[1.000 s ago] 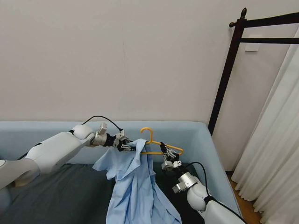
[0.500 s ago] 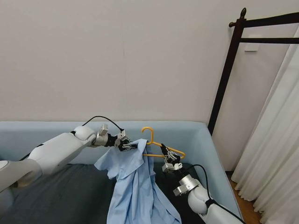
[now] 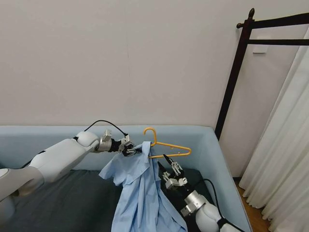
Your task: Pick up the clothes from the sofa and hang them on the clothes hanger.
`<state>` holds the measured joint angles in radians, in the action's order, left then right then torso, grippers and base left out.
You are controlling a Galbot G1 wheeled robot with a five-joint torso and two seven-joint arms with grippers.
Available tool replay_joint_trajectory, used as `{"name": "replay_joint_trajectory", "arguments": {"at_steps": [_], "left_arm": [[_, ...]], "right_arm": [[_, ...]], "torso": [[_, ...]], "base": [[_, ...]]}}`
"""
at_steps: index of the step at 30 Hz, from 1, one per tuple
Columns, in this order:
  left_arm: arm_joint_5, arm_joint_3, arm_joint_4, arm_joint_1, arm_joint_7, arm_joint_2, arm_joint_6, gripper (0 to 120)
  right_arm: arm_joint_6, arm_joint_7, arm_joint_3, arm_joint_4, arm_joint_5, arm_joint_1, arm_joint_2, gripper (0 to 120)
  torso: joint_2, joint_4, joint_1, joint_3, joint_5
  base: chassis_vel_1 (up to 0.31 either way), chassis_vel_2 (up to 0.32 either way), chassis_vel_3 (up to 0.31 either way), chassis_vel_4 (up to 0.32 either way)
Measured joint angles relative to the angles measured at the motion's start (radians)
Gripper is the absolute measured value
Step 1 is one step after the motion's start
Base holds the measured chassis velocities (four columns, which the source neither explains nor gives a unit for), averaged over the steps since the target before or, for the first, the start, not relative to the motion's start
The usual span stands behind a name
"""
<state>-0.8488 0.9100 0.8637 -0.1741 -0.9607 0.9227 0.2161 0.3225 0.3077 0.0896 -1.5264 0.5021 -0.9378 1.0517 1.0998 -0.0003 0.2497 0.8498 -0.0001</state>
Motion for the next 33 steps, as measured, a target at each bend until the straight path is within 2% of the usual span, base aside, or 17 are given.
{"name": "replay_joint_trajectory", "arguments": {"at_steps": [2,5,6,9,10,14,16,21,23,25,27,33], "left_arm": [[0.001,0.007,0.009,0.0,0.0,-0.013,0.0,1],[0.001,0.02,0.06,0.023,0.001,-0.071,-0.001,1],[0.001,0.02,0.06,0.023,0.001,-0.071,-0.001,1],[0.001,0.005,0.135,0.066,0.012,-0.131,-0.009,1],[0.001,0.005,0.135,0.066,0.012,-0.131,-0.009,1],[0.0,-0.023,0.203,0.112,0.019,-0.195,-0.018,1],[0.0,-0.027,0.212,0.118,0.02,-0.205,-0.02,1],[0.0,-0.068,0.299,0.18,0.019,-0.32,-0.03,1],[0.0,-0.074,0.305,0.188,0.019,-0.331,-0.031,1],[0.0,-0.103,0.334,0.222,0.018,-0.373,-0.034,1],[0.0,-0.133,0.356,0.254,0.018,-0.401,-0.036,1],[0.009,-0.217,0.381,0.331,0.017,-0.429,-0.036,1]], "right_arm": [[-0.002,-0.017,-0.006,0.005,-0.025,-0.017,-0.003,74],[-0.036,-0.066,-0.002,0.062,-0.148,-0.039,0.0,88],[-0.036,-0.066,-0.002,0.062,-0.148,-0.039,0.0,88],[-0.134,-0.107,0.044,0.101,-0.297,-0.007,0.002,98],[-0.134,-0.107,0.044,0.101,-0.297,-0.007,0.002,98],[-0.252,-0.132,0.102,0.145,-0.403,0.057,0.023,100],[-0.266,-0.136,0.111,0.157,-0.415,0.069,0.029,100],[-0.337,-0.162,0.188,0.286,-0.497,0.186,0.083,100],[-0.343,-0.165,0.192,0.299,-0.507,0.196,0.089,100],[-0.366,-0.179,0.205,0.366,-0.536,0.235,0.124,100],[-0.374,-0.192,0.21,0.416,-0.523,0.256,0.151,100],[-0.374,-0.212,0.235,0.486,-0.469,0.272,0.184,100]], "torso": [[0.0,-0.0001,0.0,0.0,0.0],[0.0,0.0001,0.0,0.0,0.0001],[0.0,0.0001,0.0,0.0,0.0001],[0.0,0.0002,0.0,0.0,-0.0001],[0.0,0.0002,0.0,0.0,-0.0001],[0.0,0.0004,0.0,0.0,0.0],[0.0,0.0003,0.0,0.0,-0.0003],[0.0,0.0006,0.0,0.0,0.0],[0.0,0.0007,0.0,0.0,-0.0001],[0.0,0.0006,0.0,0.0,-0.0002],[0.0,0.0004,0.0,0.0,-0.0002],[0.0,0.0004,0.0,0.0,-0.0001]], "base": [[0.0,0.0,0.0,0.0],[0.0,0.0,0.0,0.0],[0.0,0.0,0.0,0.0],[0.0,0.0,0.0,0.0],[0.0,0.0,0.0,0.0],[0.0,0.0,0.0,0.0],[0.0,0.0,0.0,0.0],[0.0,0.0,0.0,0.0],[0.0,0.0,0.0,0.0],[0.0,0.0,0.0,0.0],[0.0,0.0,0.0,0.0],[0.0,0.0,0.0,0.0]]}}
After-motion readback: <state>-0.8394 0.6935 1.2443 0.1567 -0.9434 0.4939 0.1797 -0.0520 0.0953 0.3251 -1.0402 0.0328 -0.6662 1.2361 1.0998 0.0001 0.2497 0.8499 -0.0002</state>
